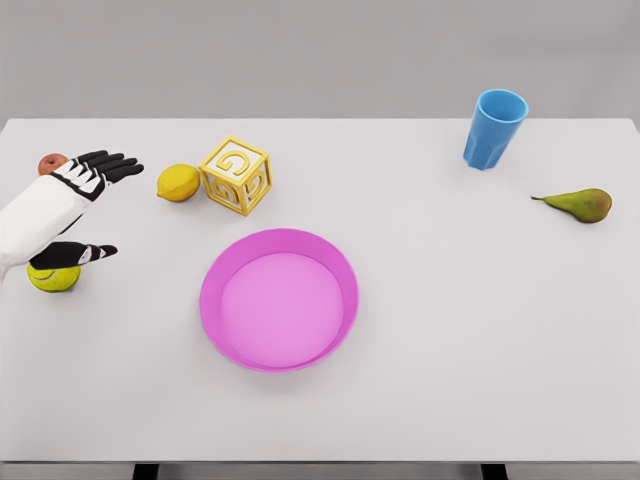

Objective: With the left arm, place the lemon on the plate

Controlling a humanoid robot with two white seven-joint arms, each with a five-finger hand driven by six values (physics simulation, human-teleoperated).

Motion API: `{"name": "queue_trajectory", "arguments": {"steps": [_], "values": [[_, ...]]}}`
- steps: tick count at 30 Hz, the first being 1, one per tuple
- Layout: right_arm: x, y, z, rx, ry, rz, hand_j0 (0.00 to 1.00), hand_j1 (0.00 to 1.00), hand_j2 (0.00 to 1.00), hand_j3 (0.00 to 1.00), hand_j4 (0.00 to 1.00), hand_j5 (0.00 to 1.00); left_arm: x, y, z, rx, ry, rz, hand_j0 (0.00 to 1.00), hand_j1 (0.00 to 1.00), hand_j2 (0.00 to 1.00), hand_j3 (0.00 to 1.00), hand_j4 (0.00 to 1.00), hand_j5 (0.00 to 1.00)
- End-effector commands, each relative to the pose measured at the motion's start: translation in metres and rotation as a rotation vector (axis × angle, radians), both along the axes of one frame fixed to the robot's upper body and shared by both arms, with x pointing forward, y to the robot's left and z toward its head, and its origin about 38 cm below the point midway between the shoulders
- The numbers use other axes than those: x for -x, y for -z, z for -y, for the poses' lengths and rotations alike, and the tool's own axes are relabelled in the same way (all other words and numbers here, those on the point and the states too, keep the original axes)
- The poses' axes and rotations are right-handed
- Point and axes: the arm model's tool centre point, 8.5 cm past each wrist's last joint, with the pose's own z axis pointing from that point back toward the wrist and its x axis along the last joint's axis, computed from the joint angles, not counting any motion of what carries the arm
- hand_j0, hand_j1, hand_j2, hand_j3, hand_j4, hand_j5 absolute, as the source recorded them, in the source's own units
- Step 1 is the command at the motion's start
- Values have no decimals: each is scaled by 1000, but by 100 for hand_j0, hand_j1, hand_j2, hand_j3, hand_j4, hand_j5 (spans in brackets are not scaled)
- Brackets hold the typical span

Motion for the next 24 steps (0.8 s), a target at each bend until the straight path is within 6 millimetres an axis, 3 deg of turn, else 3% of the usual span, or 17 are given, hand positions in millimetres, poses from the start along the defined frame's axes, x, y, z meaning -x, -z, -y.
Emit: {"name": "queue_trajectory", "arguments": {"steps": [1,7,9,12,16,18,21,24], "values": [[0,0,0,0,0,-1,100,100,100,100,100,100,0,0,-1,7,-2,-2,100,100,100,100,100,100],[0,0,0,0,0,-1,100,100,100,100,100,100,-4,-4,-3,22,-8,7,100,100,100,100,100,100],[0,0,0,0,0,-1,100,100,100,100,100,100,-14,-14,-9,45,-22,30,100,100,100,100,100,100],[0,0,0,0,0,-1,100,100,100,100,100,100,-22,-10,-13,98,-37,19,100,100,100,100,100,100],[0,0,0,0,0,-1,100,100,100,100,100,100,-29,4,16,112,29,-16,100,100,100,100,100,100],[0,0,0,0,0,1,100,100,100,100,100,100,-34,9,43,111,105,-35,100,100,100,100,100,100],[0,0,0,0,0,-1,100,100,100,100,100,100,-36,17,61,161,130,-47,100,100,100,100,100,100],[0,0,0,0,1,0,100,100,100,100,100,100,-38,18,65,232,118,-66,100,100,100,100,100,100]]}}
